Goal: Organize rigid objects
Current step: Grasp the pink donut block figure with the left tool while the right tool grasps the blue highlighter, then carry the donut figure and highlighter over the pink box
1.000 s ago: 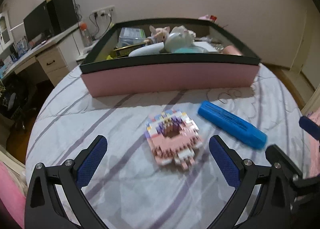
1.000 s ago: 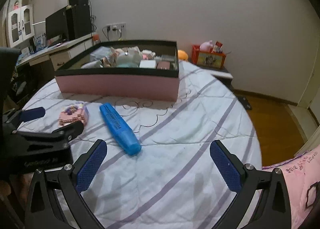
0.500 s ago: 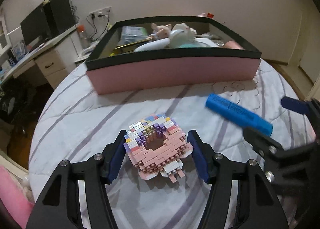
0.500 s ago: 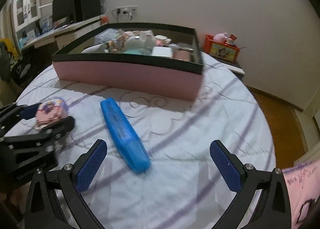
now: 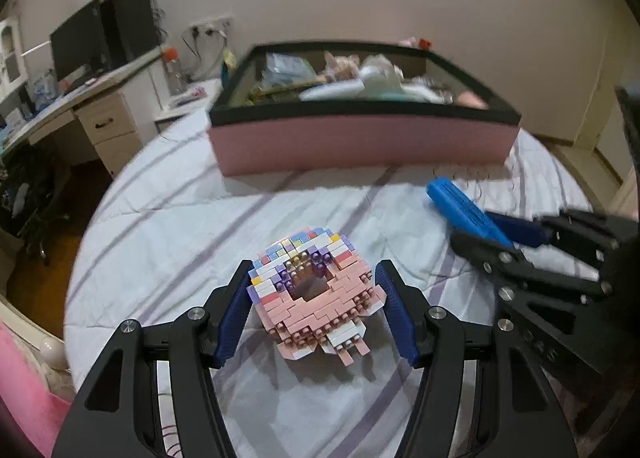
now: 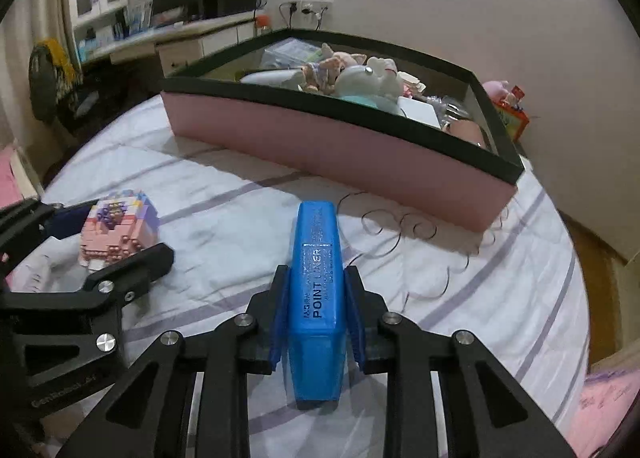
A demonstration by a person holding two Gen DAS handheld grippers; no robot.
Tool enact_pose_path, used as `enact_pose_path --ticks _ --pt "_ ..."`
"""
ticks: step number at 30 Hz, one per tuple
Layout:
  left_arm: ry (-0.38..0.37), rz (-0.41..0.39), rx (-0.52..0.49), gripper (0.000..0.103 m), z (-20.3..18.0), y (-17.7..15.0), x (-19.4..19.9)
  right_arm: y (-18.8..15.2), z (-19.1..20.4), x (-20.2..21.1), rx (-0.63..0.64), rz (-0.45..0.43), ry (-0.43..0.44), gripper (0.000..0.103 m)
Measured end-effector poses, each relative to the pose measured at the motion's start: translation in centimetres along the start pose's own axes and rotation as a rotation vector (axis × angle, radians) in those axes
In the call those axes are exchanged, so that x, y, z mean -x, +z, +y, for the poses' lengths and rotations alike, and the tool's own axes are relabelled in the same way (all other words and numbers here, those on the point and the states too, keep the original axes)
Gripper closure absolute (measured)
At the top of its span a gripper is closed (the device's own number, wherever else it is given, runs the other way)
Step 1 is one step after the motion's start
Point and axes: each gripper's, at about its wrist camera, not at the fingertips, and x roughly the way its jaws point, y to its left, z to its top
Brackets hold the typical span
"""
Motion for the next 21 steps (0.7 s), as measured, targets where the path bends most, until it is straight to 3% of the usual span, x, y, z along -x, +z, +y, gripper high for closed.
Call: enact_pose_path --ticks 9,21 --pt "0.024 -0.15 0.017 0.041 0.3 0.6 6.3 -0.9 1.6 8.2 -0.086 -0.218 0.001 0.076" --pt "0.059 -0.365 -0.033 0.041 -1.3 1.2 14.9 -0.5 2.3 15.7 -0.099 -0.397 -0.042 0.076"
